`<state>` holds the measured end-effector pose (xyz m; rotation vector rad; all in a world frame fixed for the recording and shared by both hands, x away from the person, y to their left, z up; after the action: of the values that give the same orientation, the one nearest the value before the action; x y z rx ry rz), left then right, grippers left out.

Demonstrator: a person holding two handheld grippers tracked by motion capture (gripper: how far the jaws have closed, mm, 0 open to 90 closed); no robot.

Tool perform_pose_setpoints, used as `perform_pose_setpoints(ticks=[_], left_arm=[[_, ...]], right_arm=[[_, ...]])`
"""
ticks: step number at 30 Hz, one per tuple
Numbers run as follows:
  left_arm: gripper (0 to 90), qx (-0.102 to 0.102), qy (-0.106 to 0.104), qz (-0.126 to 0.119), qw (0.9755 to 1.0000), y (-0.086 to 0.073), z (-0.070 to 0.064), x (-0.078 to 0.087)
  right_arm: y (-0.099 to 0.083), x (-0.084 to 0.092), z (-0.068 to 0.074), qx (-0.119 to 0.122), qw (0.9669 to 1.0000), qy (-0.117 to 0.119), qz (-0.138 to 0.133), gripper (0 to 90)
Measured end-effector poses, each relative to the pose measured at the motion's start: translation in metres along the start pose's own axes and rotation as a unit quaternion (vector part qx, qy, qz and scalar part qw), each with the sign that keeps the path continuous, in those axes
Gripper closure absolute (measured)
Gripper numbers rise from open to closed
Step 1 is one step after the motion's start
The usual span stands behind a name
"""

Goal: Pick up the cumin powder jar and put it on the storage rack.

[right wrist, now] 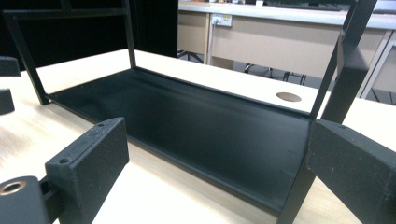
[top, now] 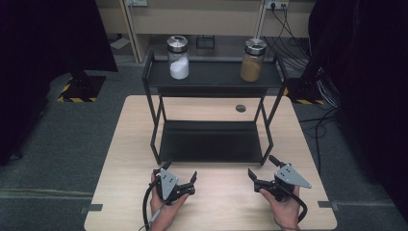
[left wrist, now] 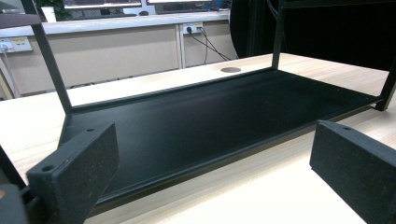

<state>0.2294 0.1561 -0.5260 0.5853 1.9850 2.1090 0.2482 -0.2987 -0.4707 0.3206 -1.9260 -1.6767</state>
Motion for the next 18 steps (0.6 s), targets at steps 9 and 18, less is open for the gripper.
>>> perform_pose_setpoints(ticks=[9, 18], left_arm=[[0.4, 0.0, -0.001, 0.0, 1.0, 0.0, 0.0, 0.0], [0.4, 0.0, -0.001, 0.0, 1.0, 0.0, 0.0, 0.0]], right_arm=[[-0.01, 0.0, -0.002, -0.008, 0.9999, 0.001, 0.014, 5.8], [-0.016, -0.001, -0.004, -0.017, 0.9996, -0.001, 0.023, 5.8]])
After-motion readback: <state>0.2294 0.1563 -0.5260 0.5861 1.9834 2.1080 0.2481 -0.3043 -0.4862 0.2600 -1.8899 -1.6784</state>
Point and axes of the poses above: each handheld gripper's, and its own axes: x roughly backward along the jaws, y roughly out of its top, z roughly to its left, the point moved 4 cm from there along -x, roughly forward along the jaws, and after that the axes turned 2 degrees about z, right-handed, at the moved point
